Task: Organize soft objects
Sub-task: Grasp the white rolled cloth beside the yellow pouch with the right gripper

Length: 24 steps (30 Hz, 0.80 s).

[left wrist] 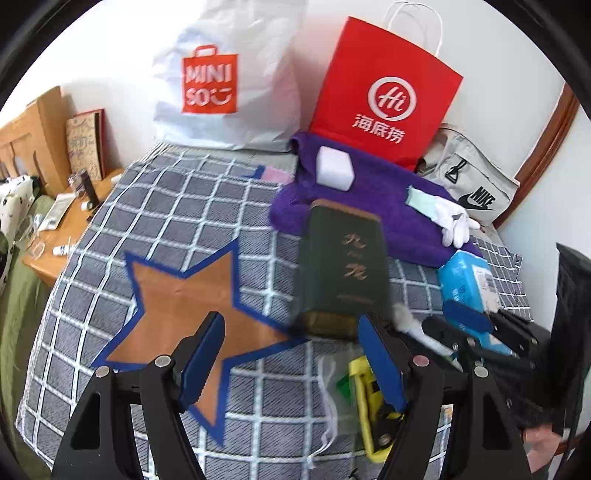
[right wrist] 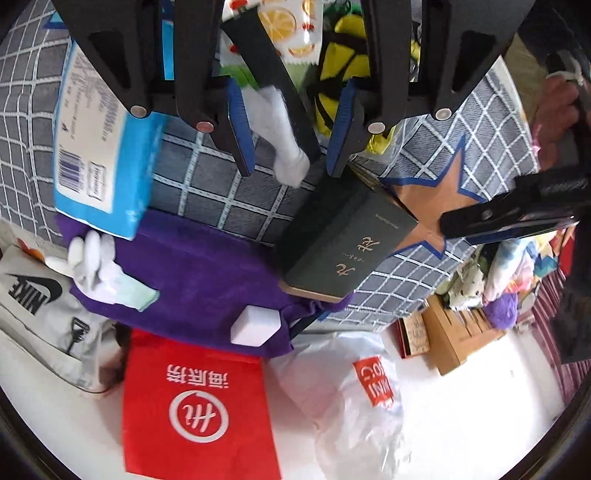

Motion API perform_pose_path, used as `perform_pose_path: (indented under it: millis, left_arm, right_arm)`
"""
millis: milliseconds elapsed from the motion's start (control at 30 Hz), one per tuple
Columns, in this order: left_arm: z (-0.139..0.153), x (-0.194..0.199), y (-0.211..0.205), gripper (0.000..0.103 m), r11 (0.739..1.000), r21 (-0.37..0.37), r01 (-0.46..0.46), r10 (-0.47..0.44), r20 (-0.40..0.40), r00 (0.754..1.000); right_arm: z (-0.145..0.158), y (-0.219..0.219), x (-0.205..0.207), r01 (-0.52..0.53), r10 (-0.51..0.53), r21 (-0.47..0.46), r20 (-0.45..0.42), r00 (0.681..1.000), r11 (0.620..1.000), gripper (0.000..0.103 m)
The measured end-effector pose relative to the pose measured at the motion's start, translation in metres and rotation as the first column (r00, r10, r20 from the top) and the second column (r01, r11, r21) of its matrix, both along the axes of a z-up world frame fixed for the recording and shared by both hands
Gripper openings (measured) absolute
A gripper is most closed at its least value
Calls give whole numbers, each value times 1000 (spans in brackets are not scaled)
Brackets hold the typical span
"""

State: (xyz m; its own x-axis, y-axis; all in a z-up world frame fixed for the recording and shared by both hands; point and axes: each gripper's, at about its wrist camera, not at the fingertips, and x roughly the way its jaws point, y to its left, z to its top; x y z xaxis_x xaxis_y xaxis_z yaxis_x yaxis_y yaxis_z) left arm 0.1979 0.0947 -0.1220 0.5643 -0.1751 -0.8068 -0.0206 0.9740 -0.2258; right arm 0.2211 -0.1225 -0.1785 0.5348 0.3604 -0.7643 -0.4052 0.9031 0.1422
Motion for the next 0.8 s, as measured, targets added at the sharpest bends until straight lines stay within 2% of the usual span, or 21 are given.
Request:
perform_pose_path:
  millis: [200, 300, 367, 433, 667, 800]
  left_arm:
    - [-15, -8, 17, 73, 1000, -27, -10, 9, -23, 1000]
    - [-22, -10, 20, 73, 999, -39, -8, 7, -37, 999]
    - [-24, -12, 20, 73, 999, -45, -9, 7, -45, 999]
    - [-26, -15, 19, 73, 999, -46, -2, 0, -47, 999]
    - [-21, -26, -2, 73, 999, -34, 39, -41, -39, 998]
    - [-23, -31, -24, 73, 994, -44, 96, -98, -47, 994]
  right_arm:
    - [-23, 14, 16, 6, -9, -62, -60, 998, 998, 39]
    - [-35, 15, 21, 4, -10, -57, -107, 994, 998, 19]
    - [-37, 15, 19, 5, -11, -60, -100, 995, 998, 19]
    - [-30, 11, 12, 14, -17, -55, -60, 998, 998, 18]
    - [18, -19, -26, 63, -66, 60, 49, 997, 996, 18]
    - [29, -38, -51, 59, -65, 81, 64, 996, 995, 18]
